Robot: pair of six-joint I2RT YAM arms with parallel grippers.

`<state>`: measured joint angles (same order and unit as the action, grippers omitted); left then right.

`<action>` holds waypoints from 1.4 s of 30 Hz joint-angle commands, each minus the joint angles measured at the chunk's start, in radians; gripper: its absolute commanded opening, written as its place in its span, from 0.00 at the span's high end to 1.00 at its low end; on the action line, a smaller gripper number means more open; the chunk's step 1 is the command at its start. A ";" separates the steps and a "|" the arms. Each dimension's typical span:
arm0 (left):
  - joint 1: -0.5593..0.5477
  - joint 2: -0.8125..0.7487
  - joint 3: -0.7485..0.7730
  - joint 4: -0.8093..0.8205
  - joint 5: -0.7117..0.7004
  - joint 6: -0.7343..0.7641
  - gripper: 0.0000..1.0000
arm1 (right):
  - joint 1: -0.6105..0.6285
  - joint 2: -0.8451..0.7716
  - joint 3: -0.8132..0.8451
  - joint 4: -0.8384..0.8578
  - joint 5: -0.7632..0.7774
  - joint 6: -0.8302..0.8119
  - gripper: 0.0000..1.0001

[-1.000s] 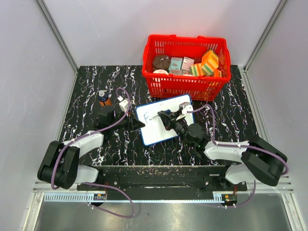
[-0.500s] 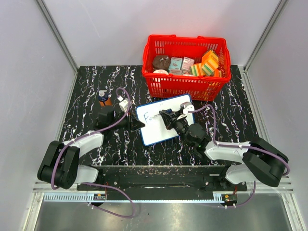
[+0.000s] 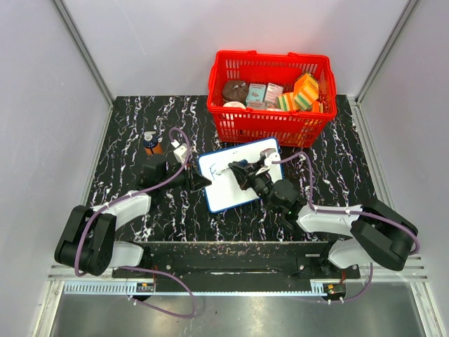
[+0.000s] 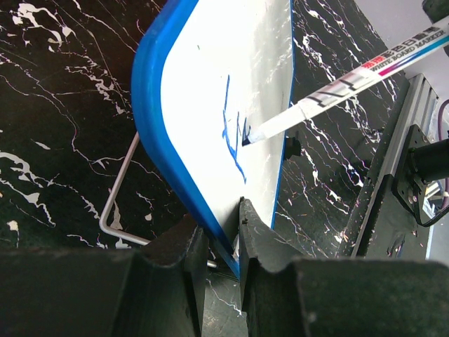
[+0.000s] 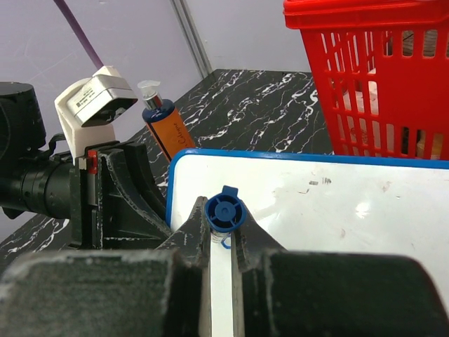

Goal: Write a sentence on the whiteboard
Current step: Write with the whiteboard marker on the whiteboard.

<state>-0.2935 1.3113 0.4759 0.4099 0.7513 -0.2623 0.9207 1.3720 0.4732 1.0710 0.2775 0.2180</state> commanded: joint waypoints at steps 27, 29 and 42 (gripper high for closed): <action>0.005 0.017 0.017 0.000 -0.093 0.138 1.00 | -0.009 -0.067 -0.039 -0.036 0.071 -0.006 1.00; 0.005 0.017 0.015 0.000 -0.093 0.138 1.00 | -0.010 -0.064 -0.033 -0.034 0.077 -0.008 1.00; 0.005 0.019 0.017 0.001 -0.092 0.138 1.00 | -0.019 -0.033 0.018 -0.025 0.078 -0.019 1.00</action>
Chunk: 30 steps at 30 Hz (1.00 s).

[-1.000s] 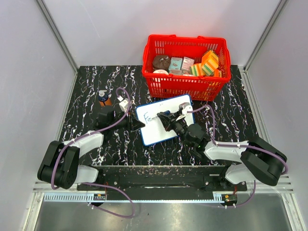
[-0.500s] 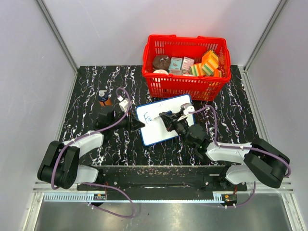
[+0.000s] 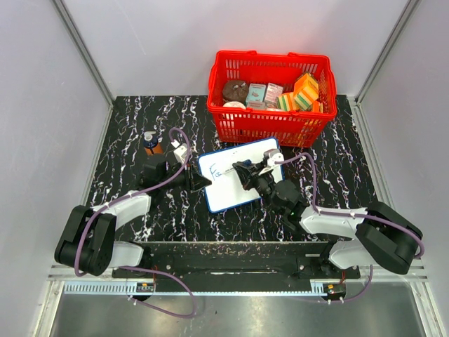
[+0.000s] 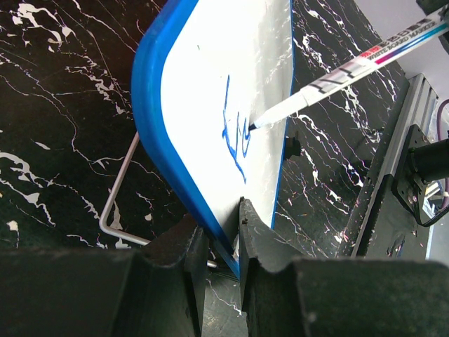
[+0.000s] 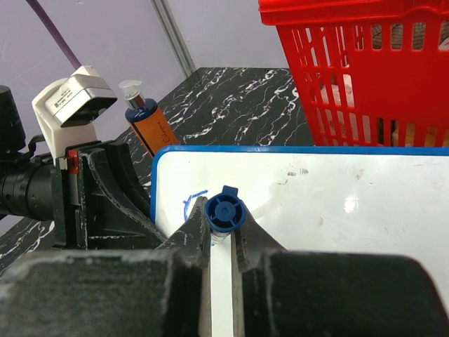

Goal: Write a sentence on the whiteboard
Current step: Write with the whiteboard marker on the whiteboard.

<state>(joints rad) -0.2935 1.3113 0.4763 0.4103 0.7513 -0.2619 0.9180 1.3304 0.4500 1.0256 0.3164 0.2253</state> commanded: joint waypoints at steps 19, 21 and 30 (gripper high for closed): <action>0.005 0.019 0.018 0.001 -0.092 0.136 1.00 | -0.018 0.009 0.019 0.019 -0.005 -0.007 1.00; 0.005 0.017 0.018 0.001 -0.092 0.136 1.00 | -0.016 0.007 0.015 0.014 -0.008 -0.004 1.00; 0.005 0.017 0.016 -0.001 -0.093 0.138 1.00 | -0.018 -0.020 -0.025 0.011 0.000 0.006 1.00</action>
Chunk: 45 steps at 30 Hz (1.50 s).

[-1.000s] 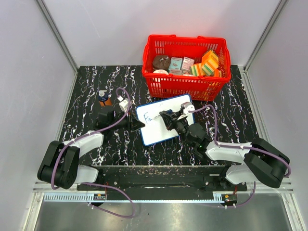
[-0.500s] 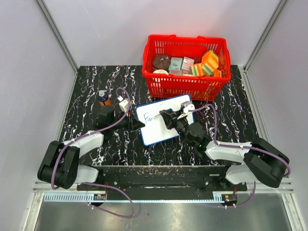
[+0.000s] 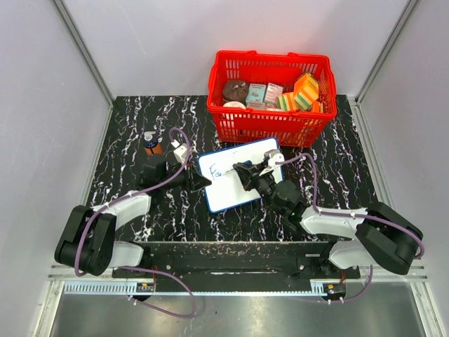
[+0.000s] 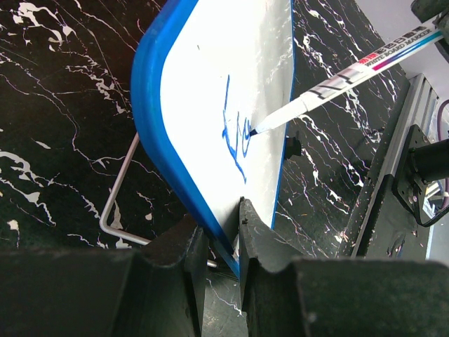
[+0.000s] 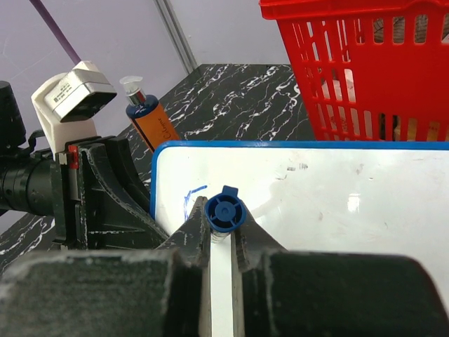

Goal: Write a sentence on the whiteboard
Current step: Write with the whiteboard marker on the whiteboard.

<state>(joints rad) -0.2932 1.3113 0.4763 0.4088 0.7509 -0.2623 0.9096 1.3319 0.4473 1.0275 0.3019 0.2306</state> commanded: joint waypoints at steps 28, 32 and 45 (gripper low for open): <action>0.005 0.017 0.018 -0.002 -0.094 0.140 1.00 | -0.008 -0.148 -0.096 0.173 0.054 -0.126 1.00; 0.005 0.020 0.019 -0.002 -0.094 0.138 1.00 | 0.014 -0.114 -0.111 0.245 0.054 -0.186 1.00; 0.005 0.025 0.024 -0.005 -0.093 0.140 1.00 | 0.206 -0.011 -0.122 0.522 0.235 -0.536 1.00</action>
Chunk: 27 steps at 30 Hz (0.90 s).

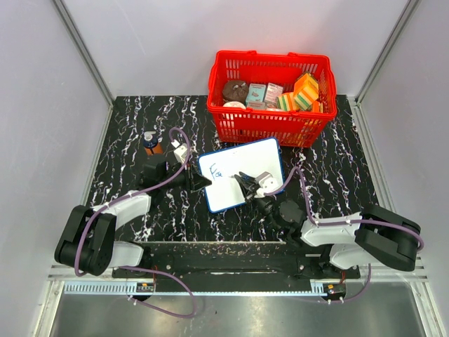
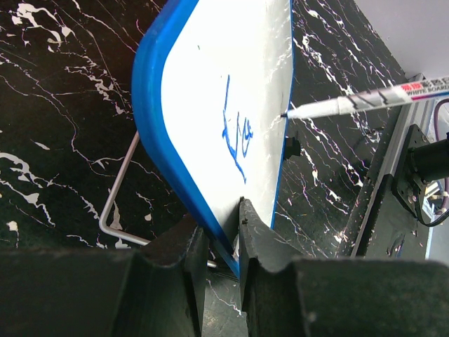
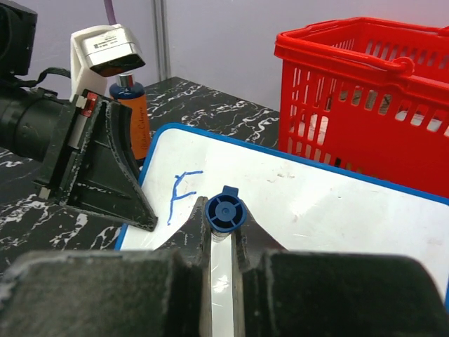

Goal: Write a sentence on the whiteboard
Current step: Write with the whiteboard marker on the whiteboard.

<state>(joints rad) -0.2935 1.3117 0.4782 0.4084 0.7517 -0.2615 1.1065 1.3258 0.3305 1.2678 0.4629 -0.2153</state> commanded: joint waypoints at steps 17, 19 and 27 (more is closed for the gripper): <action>0.005 0.029 0.020 -0.003 -0.087 0.136 1.00 | 0.009 0.075 0.105 0.280 0.043 -0.059 1.00; 0.005 0.029 0.020 -0.003 -0.086 0.136 1.00 | 0.009 0.088 0.120 0.281 0.040 -0.049 1.00; 0.005 0.026 0.020 -0.003 -0.087 0.137 1.00 | 0.007 0.086 0.147 0.213 0.048 0.054 1.00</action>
<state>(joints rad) -0.2935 1.3197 0.4831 0.4084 0.7555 -0.2615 1.1080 1.4441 0.4416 1.2884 0.4957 -0.2367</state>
